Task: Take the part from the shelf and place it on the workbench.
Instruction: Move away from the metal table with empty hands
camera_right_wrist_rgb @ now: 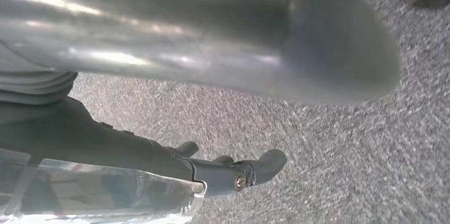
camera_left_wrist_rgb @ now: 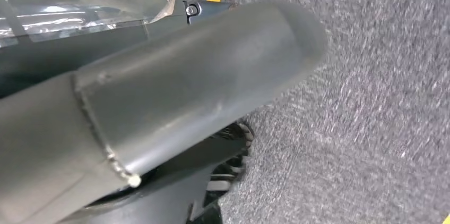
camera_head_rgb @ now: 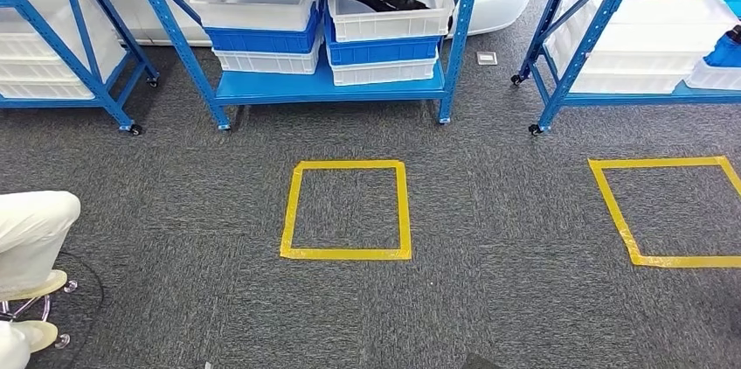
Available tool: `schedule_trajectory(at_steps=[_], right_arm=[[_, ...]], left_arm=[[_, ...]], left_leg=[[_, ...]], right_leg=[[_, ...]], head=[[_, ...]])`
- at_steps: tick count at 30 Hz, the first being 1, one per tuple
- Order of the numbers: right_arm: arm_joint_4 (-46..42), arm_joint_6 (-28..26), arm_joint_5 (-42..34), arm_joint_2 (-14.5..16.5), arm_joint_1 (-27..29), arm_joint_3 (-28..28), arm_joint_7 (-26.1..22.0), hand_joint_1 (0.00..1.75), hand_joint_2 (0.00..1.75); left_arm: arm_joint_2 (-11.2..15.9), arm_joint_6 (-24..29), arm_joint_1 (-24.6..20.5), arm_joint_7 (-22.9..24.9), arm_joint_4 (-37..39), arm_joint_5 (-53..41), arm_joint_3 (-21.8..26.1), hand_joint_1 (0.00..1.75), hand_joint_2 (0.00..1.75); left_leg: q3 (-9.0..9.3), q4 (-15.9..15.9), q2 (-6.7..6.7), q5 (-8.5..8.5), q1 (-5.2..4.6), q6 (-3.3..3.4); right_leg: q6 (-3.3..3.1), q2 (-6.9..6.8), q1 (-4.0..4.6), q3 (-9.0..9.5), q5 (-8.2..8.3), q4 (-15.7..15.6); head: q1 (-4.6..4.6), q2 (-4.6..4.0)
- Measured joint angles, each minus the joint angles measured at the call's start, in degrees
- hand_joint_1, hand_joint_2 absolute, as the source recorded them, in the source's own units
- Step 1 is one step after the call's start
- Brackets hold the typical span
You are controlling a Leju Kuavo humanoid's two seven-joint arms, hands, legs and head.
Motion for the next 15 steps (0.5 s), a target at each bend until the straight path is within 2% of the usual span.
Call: schedule_trajectory(at_steps=[2,3,4,5,6,7,8,9,11,13,14,15], right_arm=[[0.0,0.0,0.0,0.0,0.0,0.0,0.0,0.0,0.0],[0.0,0.0,0.0,0.0,0.0,0.0,0.0,0.0,0.0],[0.0,0.0,0.0,0.0,0.0,0.0,0.0,0.0,0.0],[0.0,0.0,0.0,0.0,0.0,0.0,0.0,0.0,0.0],[0.0,0.0,0.0,0.1,0.0,0.0,0.0,0.0,0.0],[-0.1,0.0,0.0,0.2,0.0,0.0,0.0,0.0,0.0],[-0.1,-0.1,0.0,0.2,0.0,0.0,0.0,0.0,0.0],[-0.1,-0.1,0.1,0.3,-0.1,0.0,0.1,0.0,0.0],[-0.1,-0.1,0.4,0.3,-0.2,0.0,0.5,0.0,0.0],[-0.1,-0.1,0.7,0.4,-0.2,0.0,0.7,0.0,0.0],[-0.2,-0.1,0.8,0.4,-0.2,0.0,0.8,0.0,0.0],[-0.2,-0.1,0.9,0.4,-0.2,-0.1,0.9,0.0,0.0]], left_arm=[[0.0,0.0,0.2,0.0,0.0,0.0,0.0,0.0,0.0],[0.0,0.0,0.3,0.0,0.0,0.0,0.0,0.0,0.0],[0.0,0.0,0.3,0.0,0.0,0.0,0.0,0.0,0.0],[0.0,0.0,0.4,0.0,0.0,0.0,0.0,0.0,0.0],[0.1,0.0,0.4,0.0,0.0,0.0,0.0,0.0,0.0],[0.1,-0.1,0.4,0.0,0.0,0.0,0.0,0.0,0.0],[0.2,-0.1,0.3,0.0,0.0,0.0,0.0,0.0,0.0],[0.2,-0.1,0.3,0.0,0.0,0.0,0.0,0.0,0.0],[0.2,-0.2,0.4,0.0,0.0,0.1,0.0,0.0,0.0],[0.1,-0.2,0.4,0.0,0.0,0.1,0.0,0.0,0.0],[0.1,-0.2,0.4,0.0,0.0,0.2,0.0,0.0,0.0],[0.1,-0.2,0.4,0.0,0.0,0.2,0.1,0.0,0.0]], left_leg=[[-4.05,6.9,0.0,-2.41,0.03,-0.22],[-5.34,8.5,0.0,-2.34,0.04,-0.19],[-5.56,8.0,0.0,-1.12,0.03,-0.07],[-4.72,5.4,0.0,0.98,0.02,0.17],[-3.14,1.5,0.0,3.43,-0.01,0.52],[-1.55,-2.2,0.0,5.21,-0.14,0.82],[-0.36,-5.0,0.0,6.29,-0.29,1.07],[0.25,-6.5,-0.01,6.6,-0.49,1.26],[0.49,-7.0,-0.04,6.38,-0.87,1.66],[1.22,-7.9,-0.02,6.62,-0.83,2.44],[1.65,-8.3,0.01,6.78,-0.71,2.84],[1.97,-8.6,0.04,6.81,-0.65,3.17]], right_leg=[[-0.47,0.01,0.16,0.25,-0.28,0.0],[-0.6,0.05,0.22,0.39,-0.41,0.0],[-0.64,0.12,0.25,0.59,-0.54,0.0],[-0.62,0.23,0.27,0.85,-0.7,0.0],[-0.49,0.34,0.27,1.11,-0.88,0.0],[-0.26,0.44,0.39,1.33,-1.09,0.0],[0.02,0.5,0.51,1.44,-1.29,0.0],[0.35,0.53,0.61,1.47,-1.47,-0.1],[1.1,0.55,0.73,1.66,-1.66,-0.4],[1.56,0.43,0.71,1.42,-2.22,0.5],[1.49,0.36,0.74,0.51,-3.12,2.4],[1.26,0.3,0.7,-1.17,-4.39,5.6]], head=[[-0.01,0.0],[-0.01,0.0],[-0.02,0.0],[-0.03,0.0],[-0.03,0.0],[-0.02,0.0],[0.01,0.0],[0.03,0.0],[0.03,0.0],[0.07,0.0],[0.1,0.0],[0.14,0.0]])
